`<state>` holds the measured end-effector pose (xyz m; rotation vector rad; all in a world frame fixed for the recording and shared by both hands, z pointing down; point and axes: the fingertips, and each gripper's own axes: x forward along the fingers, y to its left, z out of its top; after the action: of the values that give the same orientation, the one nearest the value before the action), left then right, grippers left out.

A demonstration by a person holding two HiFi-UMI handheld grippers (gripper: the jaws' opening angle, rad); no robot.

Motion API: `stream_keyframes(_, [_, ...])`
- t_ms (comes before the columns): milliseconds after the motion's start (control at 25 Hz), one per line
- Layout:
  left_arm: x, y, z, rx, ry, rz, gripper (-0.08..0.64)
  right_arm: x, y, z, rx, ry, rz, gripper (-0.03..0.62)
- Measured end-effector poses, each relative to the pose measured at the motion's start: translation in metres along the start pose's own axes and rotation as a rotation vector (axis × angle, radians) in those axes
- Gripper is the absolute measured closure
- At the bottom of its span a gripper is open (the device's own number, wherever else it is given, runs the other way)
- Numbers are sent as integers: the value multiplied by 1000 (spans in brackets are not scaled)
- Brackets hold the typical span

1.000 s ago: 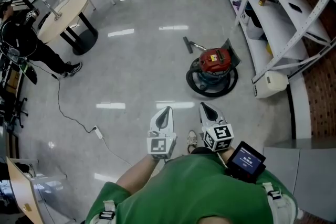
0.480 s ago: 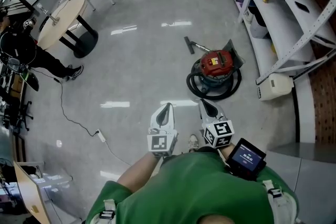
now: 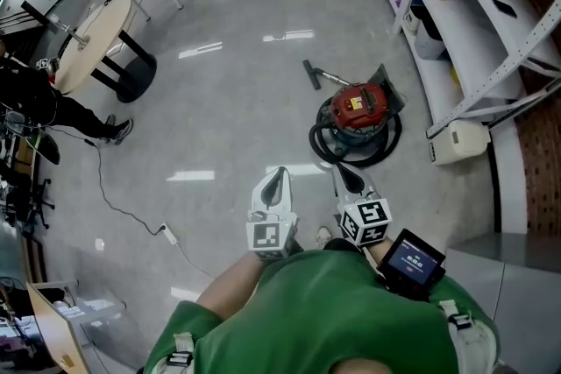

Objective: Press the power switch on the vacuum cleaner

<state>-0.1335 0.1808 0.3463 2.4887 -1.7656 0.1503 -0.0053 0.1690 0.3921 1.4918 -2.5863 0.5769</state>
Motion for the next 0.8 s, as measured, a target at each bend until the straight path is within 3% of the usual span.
stream_keyframes(320, [42, 40, 5, -19, 5, -71, 552, 44, 4, 17, -3, -11, -70, 589])
stream_keyframes(800, [86, 122, 12, -47, 10, -226, 552, 116, 34, 37, 18, -31, -240, 590])
